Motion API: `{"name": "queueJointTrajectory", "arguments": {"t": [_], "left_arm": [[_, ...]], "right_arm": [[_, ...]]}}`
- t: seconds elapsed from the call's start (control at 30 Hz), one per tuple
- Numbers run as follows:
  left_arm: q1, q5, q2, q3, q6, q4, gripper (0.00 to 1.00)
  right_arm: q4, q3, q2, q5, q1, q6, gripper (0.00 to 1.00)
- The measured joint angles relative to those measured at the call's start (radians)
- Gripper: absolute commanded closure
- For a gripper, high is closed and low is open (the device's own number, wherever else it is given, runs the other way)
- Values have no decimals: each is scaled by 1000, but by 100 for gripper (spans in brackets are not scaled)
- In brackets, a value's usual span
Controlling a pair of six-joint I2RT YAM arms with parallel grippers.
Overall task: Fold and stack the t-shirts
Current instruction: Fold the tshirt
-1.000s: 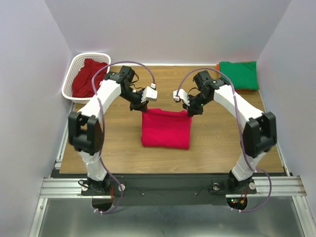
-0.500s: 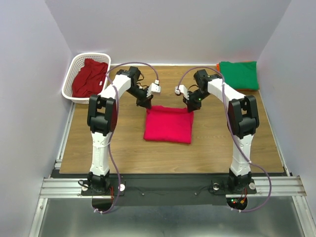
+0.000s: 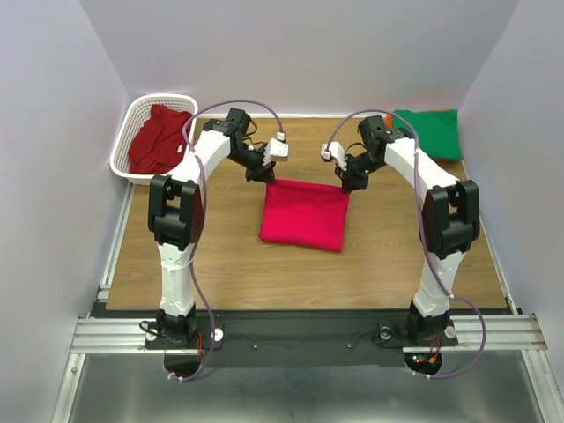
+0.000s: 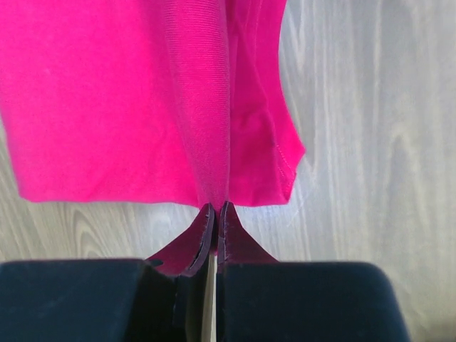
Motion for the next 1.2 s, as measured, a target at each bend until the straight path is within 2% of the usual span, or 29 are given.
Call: {"name": "queueJointTrajectory", "arguments": {"t": [0.17,0.27,0.3,0.37,0.4,0.43,0.5,0.53,0.57,0.6,0.67,0.8,0.87,0.9,0.93,1.07,1.13,1.2], "left_arm": [[-19,-8,62,33,-58,54,89],[-26,-18,116,47,-96,109,78],[-27,-23,134,53,-113,124,67],[-28,-38,164,58,-152,170,58],[-28,-58,175,58,-184,196,39],[-26,-77,186,58,-214,224,35],[-19,-103,191,58,-275,274,33],[-12,-110,190,55,-311,308,33],[-6,-113,181,41,-343,349,33],[0,-115,171,26,-367,375,33],[19,-117,108,-67,-424,447,35],[50,-106,-91,-299,-549,531,42],[53,-92,-175,-369,-605,567,44],[51,-78,-223,-404,-640,595,45],[48,-67,-257,-435,-674,626,45],[9,-47,-358,-521,-820,750,47],[-14,-47,-354,-529,-895,812,48],[-35,-45,-329,-531,-986,885,49]], "right_arm": [[9,13,113,13,-37,0,99],[22,13,169,24,-49,1,99],[29,13,181,29,-51,5,99],[35,15,198,40,-51,9,99],[34,24,205,47,-51,13,99],[36,38,218,66,-51,21,97],[36,65,241,84,-56,43,94],[37,87,256,91,-61,58,85],[38,95,261,95,-63,65,83],[46,113,273,103,-68,84,74],[60,132,287,111,-74,107,65],[88,208,338,130,-84,176,55],[106,259,369,140,-84,211,50],[119,287,382,145,-86,237,37],[133,301,387,153,-87,257,34],[174,329,381,158,-107,375,26],[184,329,365,137,-124,438,27],[187,328,336,93,-137,519,33]]}}
